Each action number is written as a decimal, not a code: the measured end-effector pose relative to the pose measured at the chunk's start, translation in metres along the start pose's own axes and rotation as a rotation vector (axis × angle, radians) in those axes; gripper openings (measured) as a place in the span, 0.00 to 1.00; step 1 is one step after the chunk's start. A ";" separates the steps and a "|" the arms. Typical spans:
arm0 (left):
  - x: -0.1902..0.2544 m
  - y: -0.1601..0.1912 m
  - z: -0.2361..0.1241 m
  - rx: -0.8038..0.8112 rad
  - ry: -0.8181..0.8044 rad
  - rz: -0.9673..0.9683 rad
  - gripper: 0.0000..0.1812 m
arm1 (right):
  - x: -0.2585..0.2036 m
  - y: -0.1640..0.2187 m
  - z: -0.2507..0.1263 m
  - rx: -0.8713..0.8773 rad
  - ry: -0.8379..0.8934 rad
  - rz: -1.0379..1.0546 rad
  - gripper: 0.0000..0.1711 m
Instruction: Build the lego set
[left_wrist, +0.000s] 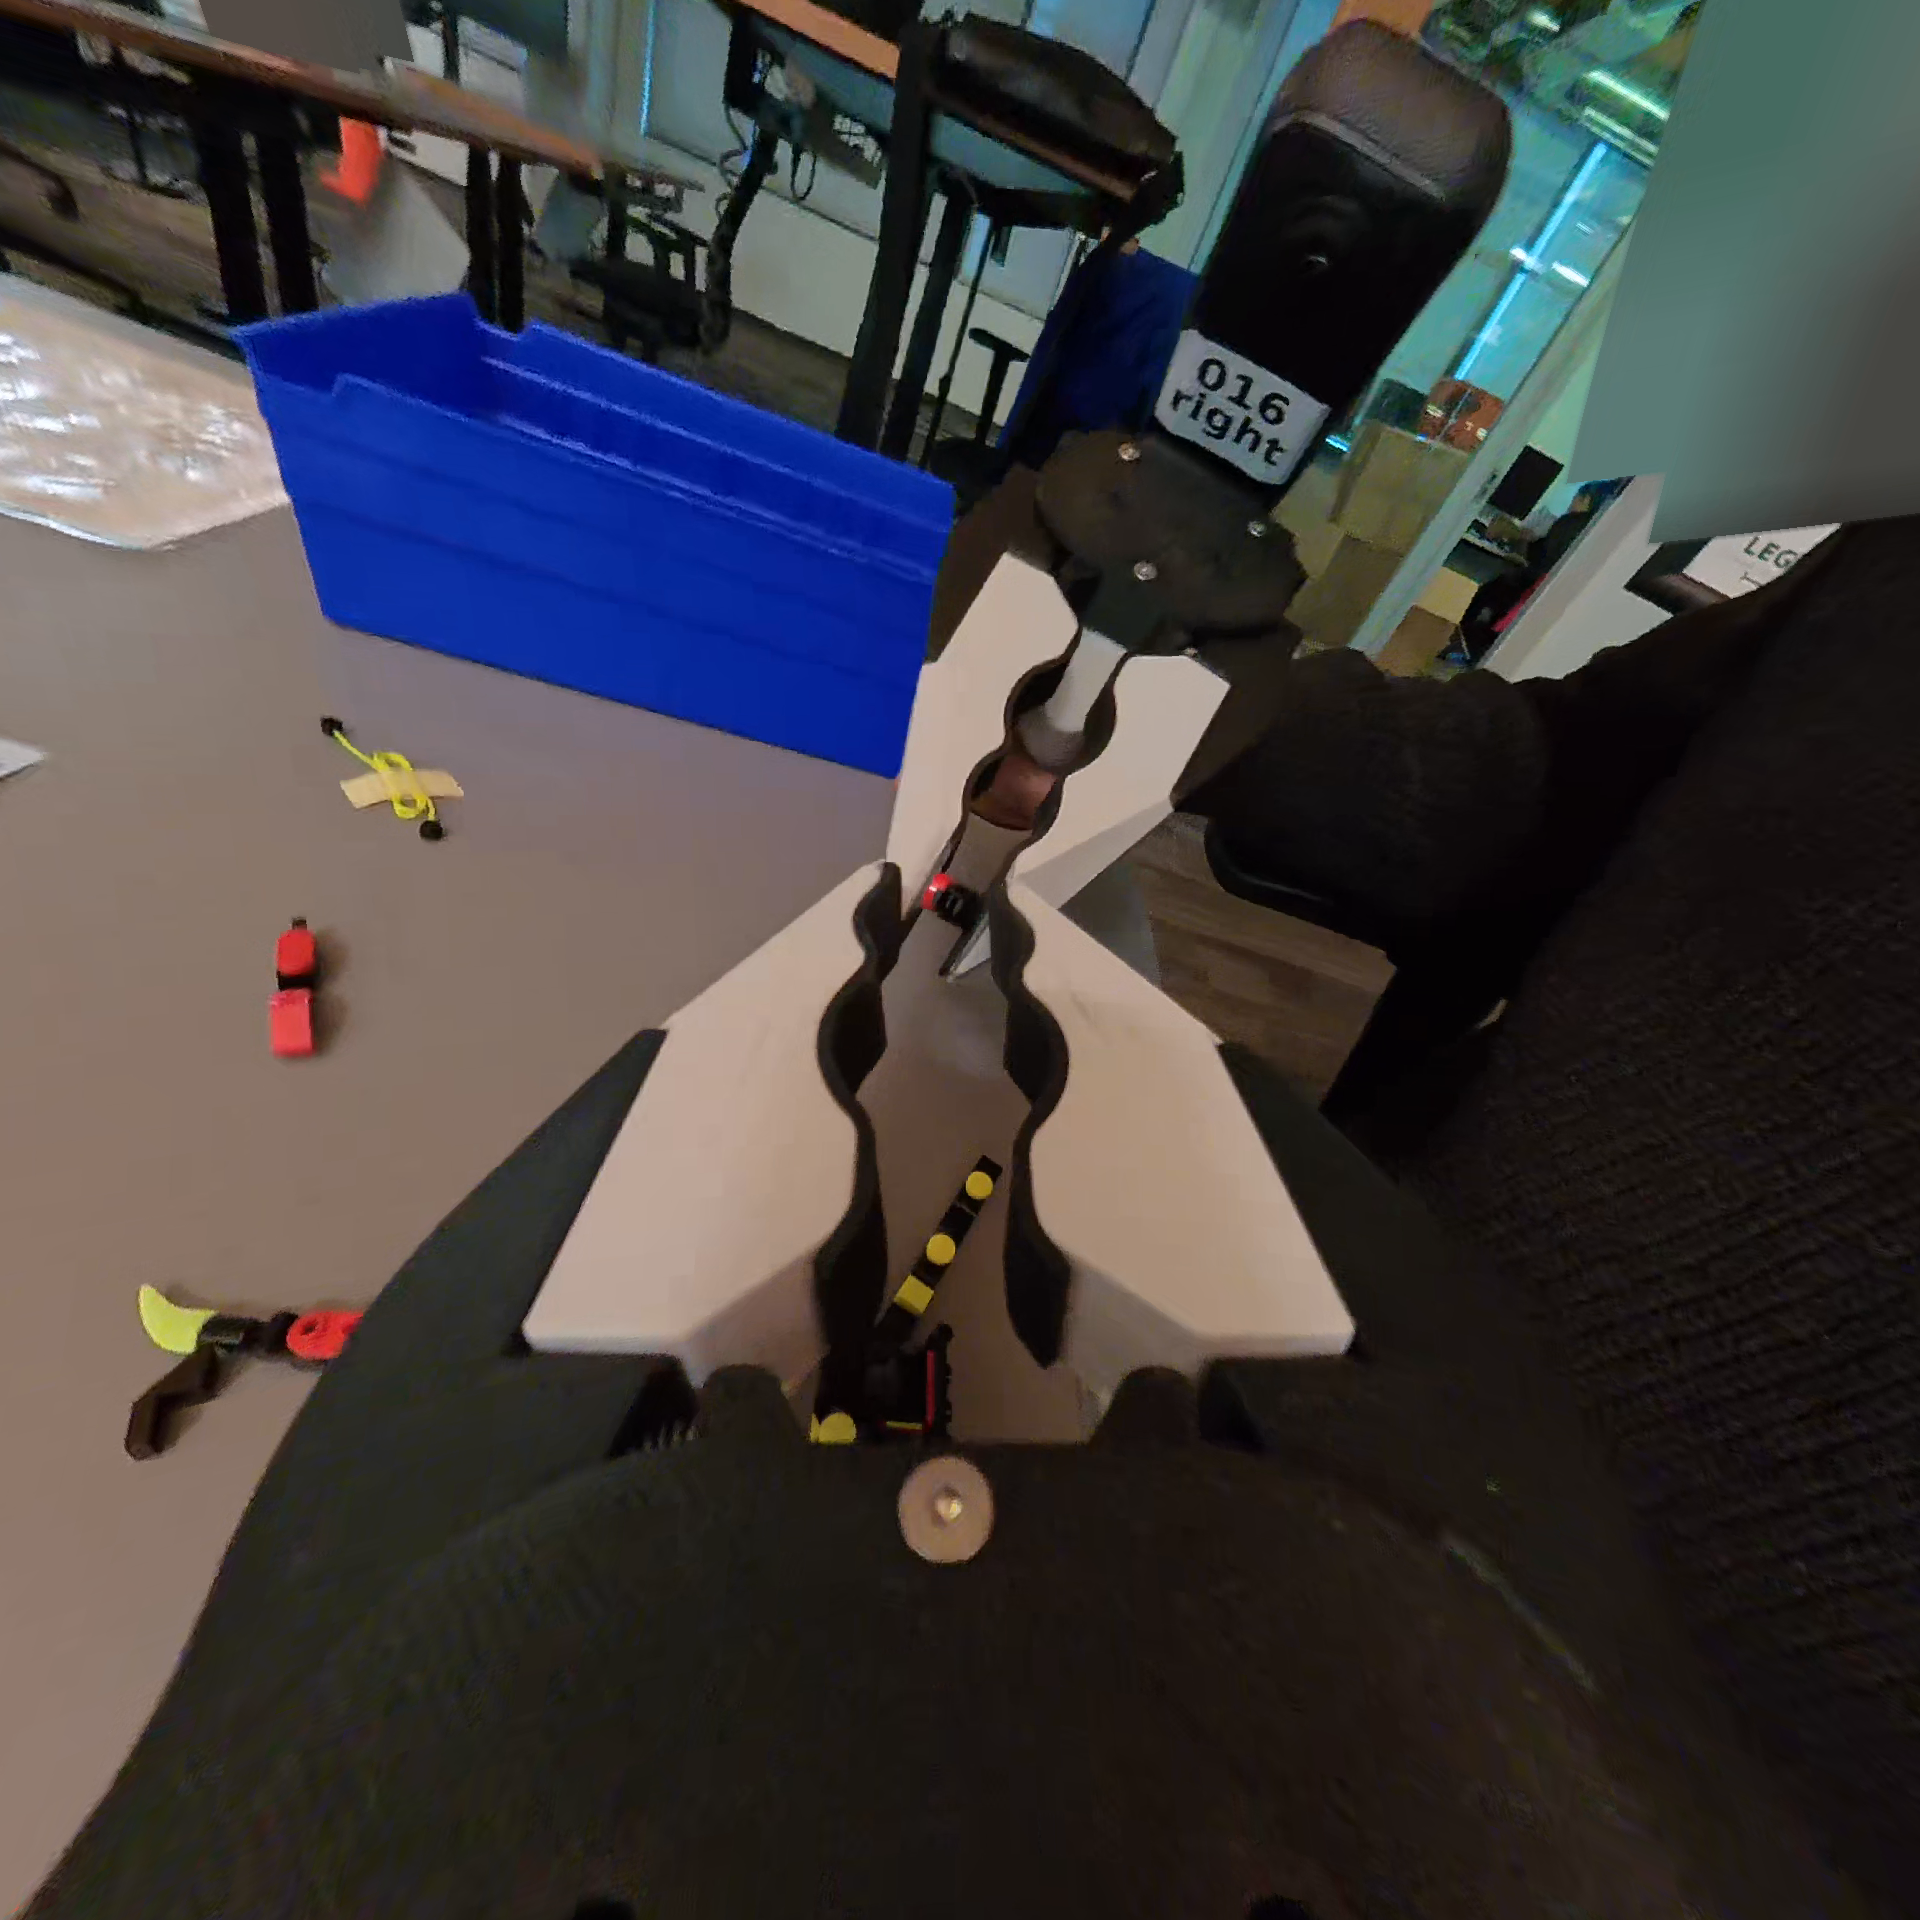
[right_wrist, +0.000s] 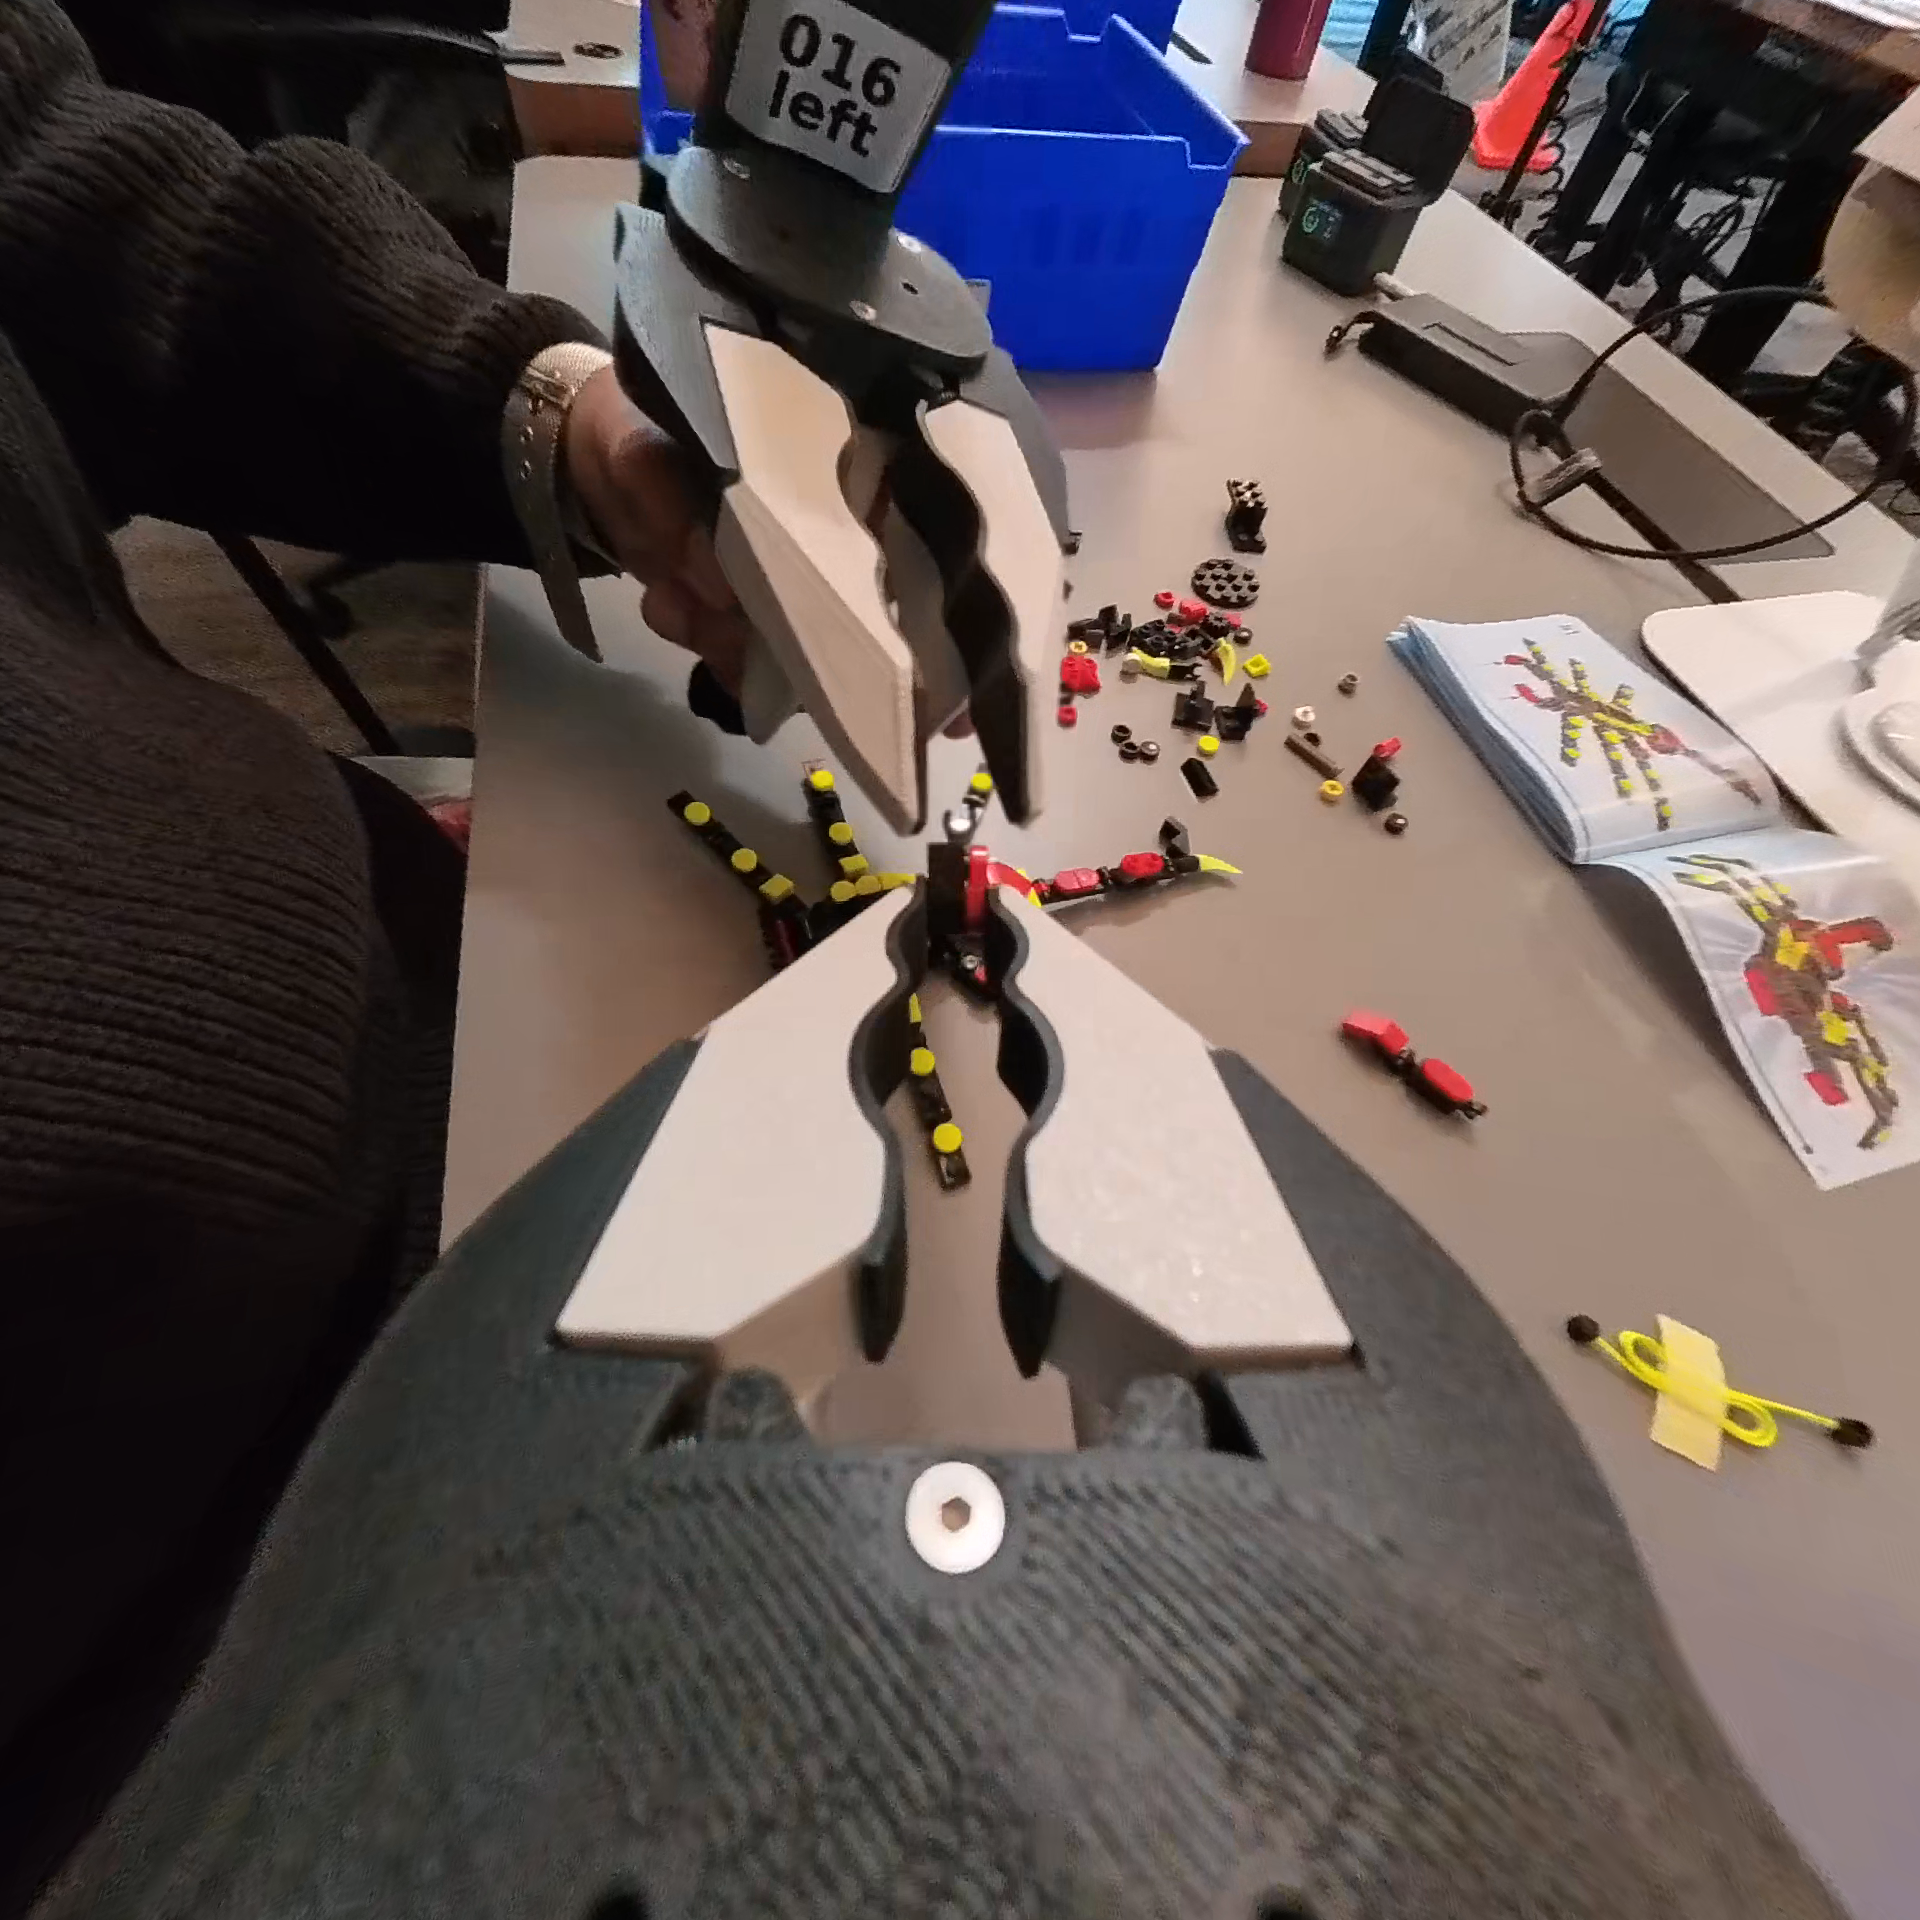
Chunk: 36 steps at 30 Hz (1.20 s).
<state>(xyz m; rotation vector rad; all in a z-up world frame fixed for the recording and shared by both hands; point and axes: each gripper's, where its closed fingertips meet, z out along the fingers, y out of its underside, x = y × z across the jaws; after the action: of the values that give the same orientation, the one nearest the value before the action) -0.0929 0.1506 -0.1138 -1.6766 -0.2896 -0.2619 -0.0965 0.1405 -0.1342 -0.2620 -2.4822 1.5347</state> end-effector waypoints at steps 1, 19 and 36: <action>0.002 0.001 0.000 -0.004 0.010 0.010 0.08 | -0.001 0.000 0.000 0.001 -0.002 -0.004 0.04; 0.022 0.010 -0.005 -0.123 0.074 0.176 0.04 | -0.024 -0.008 0.001 0.018 -0.116 0.003 0.04; 0.026 0.010 -0.004 -0.138 0.076 0.231 0.04 | -0.025 -0.010 0.000 0.007 -0.109 -0.079 0.04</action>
<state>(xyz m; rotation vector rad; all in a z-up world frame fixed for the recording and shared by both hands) -0.0652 0.1462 -0.1143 -1.8136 -0.0201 -0.1747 -0.0724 0.1299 -0.1276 -0.0801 -2.5356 1.5655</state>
